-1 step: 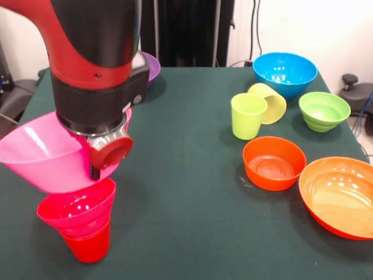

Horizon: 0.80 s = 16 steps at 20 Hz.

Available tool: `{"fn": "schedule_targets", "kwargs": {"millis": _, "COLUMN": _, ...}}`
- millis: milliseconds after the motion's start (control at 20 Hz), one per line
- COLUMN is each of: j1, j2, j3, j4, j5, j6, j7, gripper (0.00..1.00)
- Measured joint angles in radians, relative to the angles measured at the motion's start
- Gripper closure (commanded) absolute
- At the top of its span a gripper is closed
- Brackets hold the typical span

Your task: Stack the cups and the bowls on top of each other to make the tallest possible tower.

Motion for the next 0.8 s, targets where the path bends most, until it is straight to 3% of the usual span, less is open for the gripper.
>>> {"fn": "schedule_targets", "kwargs": {"millis": 250, "j1": -0.001, "j2": 0.040, "j3": -0.007, "j4": -0.011, "j5": 0.000, "j6": -0.066, "j7": 0.000, "gripper": 1.00}}
{"fn": "schedule_targets", "kwargs": {"millis": 800, "j1": -0.001, "j2": 0.054, "j3": -0.023, "j4": -0.031, "j5": 0.001, "j6": -0.108, "j7": 0.000, "gripper": 1.00}}
